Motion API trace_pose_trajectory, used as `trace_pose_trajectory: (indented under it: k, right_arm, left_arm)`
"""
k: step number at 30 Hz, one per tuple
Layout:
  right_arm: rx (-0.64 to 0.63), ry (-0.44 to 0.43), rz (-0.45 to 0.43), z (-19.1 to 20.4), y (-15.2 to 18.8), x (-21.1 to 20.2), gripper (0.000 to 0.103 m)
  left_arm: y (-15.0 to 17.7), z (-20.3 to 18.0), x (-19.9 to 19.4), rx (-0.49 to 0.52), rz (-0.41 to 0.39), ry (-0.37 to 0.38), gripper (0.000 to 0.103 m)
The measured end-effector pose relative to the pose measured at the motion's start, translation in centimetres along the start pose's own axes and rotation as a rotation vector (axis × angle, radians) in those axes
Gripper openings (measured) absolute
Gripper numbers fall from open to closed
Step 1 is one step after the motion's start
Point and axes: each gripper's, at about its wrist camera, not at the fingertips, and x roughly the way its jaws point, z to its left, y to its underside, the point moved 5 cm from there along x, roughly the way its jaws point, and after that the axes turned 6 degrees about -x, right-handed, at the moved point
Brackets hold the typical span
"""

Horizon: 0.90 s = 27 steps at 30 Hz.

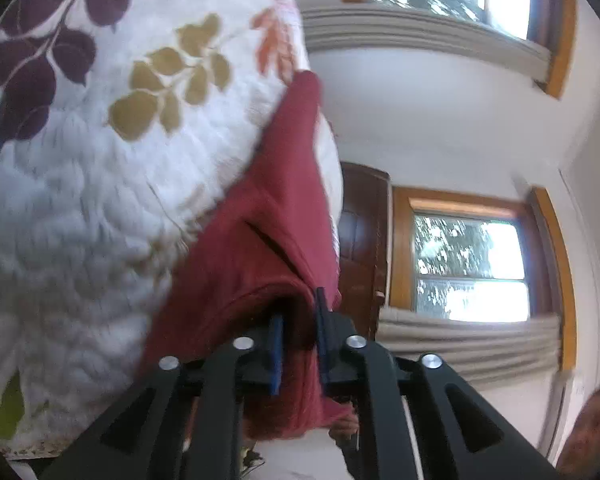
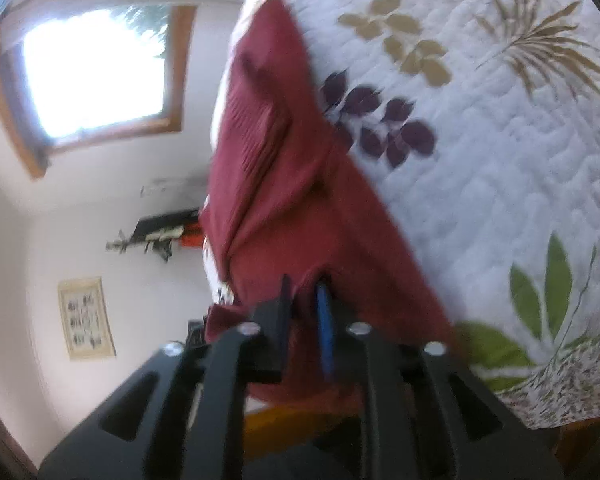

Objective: Fold small clothes

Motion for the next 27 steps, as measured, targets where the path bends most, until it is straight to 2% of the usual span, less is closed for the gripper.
trace_pose_trajectory:
  k: [1,5,7,9,11,12,13,14,15,17,18,19,20,21,22,23,24,25,27]
  right_arm:
    - [0.03,-0.003,-0.012,-0.2,-0.6,-0.3,0.042]
    - [0.014,-0.029,-0.036,0.6,-2.0,-1.7,0.044]
    - [-0.021,-0.022,-0.047,1.4,-2.3,-2.5,0.044]
    - [-0.073,0.029,-0.058,2.0,-2.4,-3.5,0.044]
    - [-0.192,0.124,-0.051,3.6,-1.8,-3.9,0.044]
    - [-0.282,0.202,-0.032,4.6,-1.1,-3.8,0.044]
    - [-0.34,0.249,-0.019,4.8,-0.9,-4.2,0.044]
    - [-0.451,0.327,0.007,5.8,0.3,-3.6,0.044]
    - [-0.525,0.38,0.024,6.5,1.3,-3.1,0.044]
    - [-0.739,0.485,0.081,8.5,4.0,-1.9,0.044]
    - [-0.843,0.555,0.093,9.2,5.3,-1.5,0.045]
    - [-0.997,0.642,0.109,10.2,7.2,-1.1,0.051]
    - [-1.112,0.69,0.125,10.8,8.6,-0.7,0.062]
    - [-1.218,0.727,0.145,11.4,10.1,-0.1,0.066]
    - [-1.343,0.762,0.187,12.0,11.6,1.4,0.069]
    - [-1.432,0.795,0.227,12.0,12.7,2.4,0.069]
    - [-1.499,0.817,0.259,11.8,13.3,3.4,0.069]
    - [-1.527,0.818,0.276,11.2,13.2,3.9,0.067]
    - [-1.531,0.816,0.312,10.7,12.6,5.3,0.064]
  left_arm:
    - [-0.4,0.3,0.2,-0.014,-0.01,-0.006,0.024]
    - [-1.5,0.9,-0.5,-0.063,-0.076,0.013,0.041]
    - [-1.6,0.9,-1.0,-0.061,-0.088,0.01,0.043]
    - [-1.6,0.7,-1.3,-0.052,-0.086,0.001,0.046]
    - [-1.7,0.1,-1.7,-0.014,-0.082,-0.035,0.056]
    - [-1.5,-0.5,-2.1,0.027,-0.077,-0.068,0.06]
    - [-1.3,-1.2,-1.9,0.077,-0.069,-0.112,0.068]
    - [-0.7,-1.7,-2.3,0.133,-0.061,-0.167,0.076]
    - [0.1,-2.8,-2.3,0.226,-0.043,-0.255,0.08]
    - [2.0,-4.5,-1.7,0.398,0.018,-0.399,0.084]
    - [3.1,-5.1,-1.3,0.456,0.059,-0.432,0.085]
    - [4.4,-6.0,-0.8,0.545,0.118,-0.477,0.085]
    - [6.9,-7.1,0.1,0.696,0.188,-0.554,0.085]
    - [8.7,-7.8,0.9,0.805,0.243,-0.596,0.086]
    - [11.3,-8.5,1.9,0.957,0.322,-0.656,0.088]
    - [12.6,-8.6,2.6,1.043,0.36,-0.695,0.089]
    - [14.5,-8.5,3.9,1.188,0.418,-0.769,0.089]
    - [15.3,-8.5,5.2,1.282,0.455,-0.809,0.089]
    - [16.6,-7.4,7.3,1.458,0.484,-0.88,0.089]
